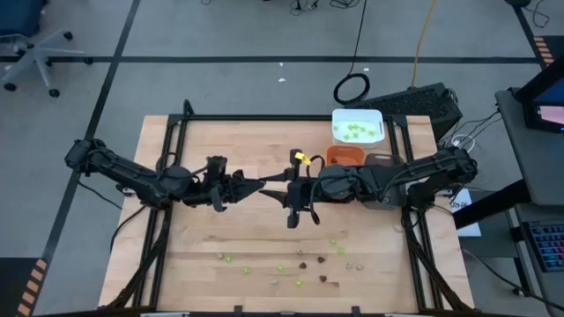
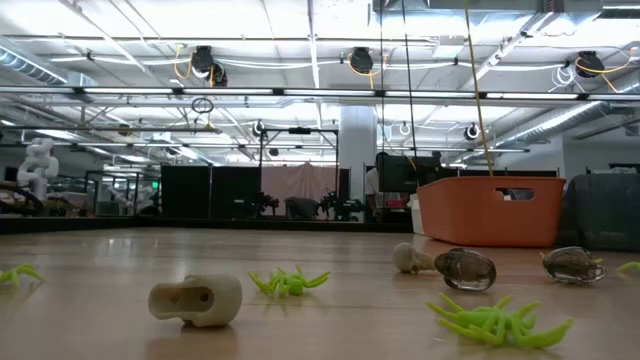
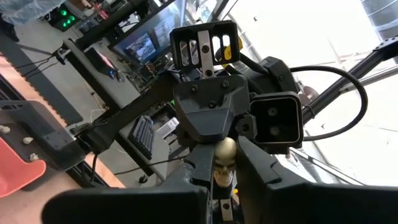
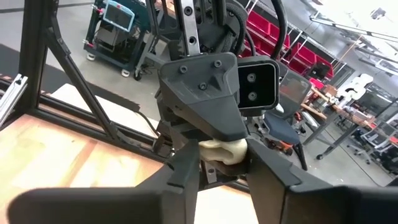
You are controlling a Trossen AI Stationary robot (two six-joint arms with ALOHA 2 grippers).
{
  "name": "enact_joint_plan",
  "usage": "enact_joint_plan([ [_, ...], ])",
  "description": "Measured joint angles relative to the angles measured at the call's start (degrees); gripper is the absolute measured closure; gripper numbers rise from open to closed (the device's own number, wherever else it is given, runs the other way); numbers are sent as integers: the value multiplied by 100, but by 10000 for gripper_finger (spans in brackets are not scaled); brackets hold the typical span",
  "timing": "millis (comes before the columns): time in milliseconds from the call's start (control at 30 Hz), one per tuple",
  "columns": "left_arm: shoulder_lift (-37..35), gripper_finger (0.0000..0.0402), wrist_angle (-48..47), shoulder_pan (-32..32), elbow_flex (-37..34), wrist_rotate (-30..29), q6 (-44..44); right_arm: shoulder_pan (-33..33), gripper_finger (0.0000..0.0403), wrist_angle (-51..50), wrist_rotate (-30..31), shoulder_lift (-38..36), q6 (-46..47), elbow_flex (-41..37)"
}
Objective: Sort Halloween decoration
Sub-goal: Put the white skull toy into the black bin
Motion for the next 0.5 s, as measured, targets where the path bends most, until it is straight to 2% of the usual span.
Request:
enact_joint_plan([
  [200,-7,365,-22,0,0,-3,-118,-54,338,-22,-42,-4,283,0],
  [500,-15,365,-192,0,0,28,-240,-67,344,-134,-186,-4,506,0],
])
